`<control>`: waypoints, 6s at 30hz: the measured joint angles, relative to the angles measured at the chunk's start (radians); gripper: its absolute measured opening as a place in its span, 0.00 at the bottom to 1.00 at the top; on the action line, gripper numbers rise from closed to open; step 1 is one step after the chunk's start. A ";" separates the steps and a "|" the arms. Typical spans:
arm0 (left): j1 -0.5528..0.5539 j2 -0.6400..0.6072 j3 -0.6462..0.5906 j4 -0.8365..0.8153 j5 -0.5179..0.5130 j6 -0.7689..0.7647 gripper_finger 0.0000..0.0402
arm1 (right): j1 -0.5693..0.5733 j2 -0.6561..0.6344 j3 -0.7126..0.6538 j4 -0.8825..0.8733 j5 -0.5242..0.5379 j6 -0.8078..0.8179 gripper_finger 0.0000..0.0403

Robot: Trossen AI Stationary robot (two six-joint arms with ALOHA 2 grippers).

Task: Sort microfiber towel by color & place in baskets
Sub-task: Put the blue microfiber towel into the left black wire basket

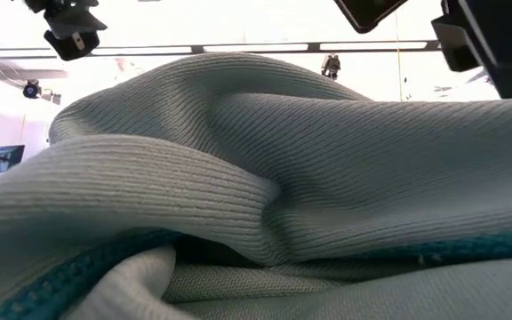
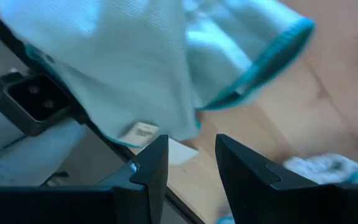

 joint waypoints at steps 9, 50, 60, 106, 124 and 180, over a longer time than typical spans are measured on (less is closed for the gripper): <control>0.000 0.003 0.000 0.132 0.001 0.004 0.28 | 0.003 0.080 0.001 0.298 0.008 -0.028 0.32; 0.000 0.019 0.000 0.138 0.019 0.057 0.28 | -0.117 0.214 0.002 0.312 0.007 -0.226 0.25; 0.000 0.019 0.000 0.138 0.019 0.057 0.28 | -0.122 0.209 0.000 0.312 0.009 -0.237 0.11; 0.000 0.063 0.357 -0.078 0.043 0.189 0.28 | -0.295 0.196 0.473 -0.240 0.055 -0.615 0.11; 0.000 0.093 0.357 -0.075 0.043 0.153 0.28 | -0.296 0.197 0.252 0.112 -0.001 -0.454 0.11; 0.000 0.096 0.357 -0.076 0.048 0.218 0.28 | -0.270 0.198 -0.052 0.501 -0.026 -0.236 0.11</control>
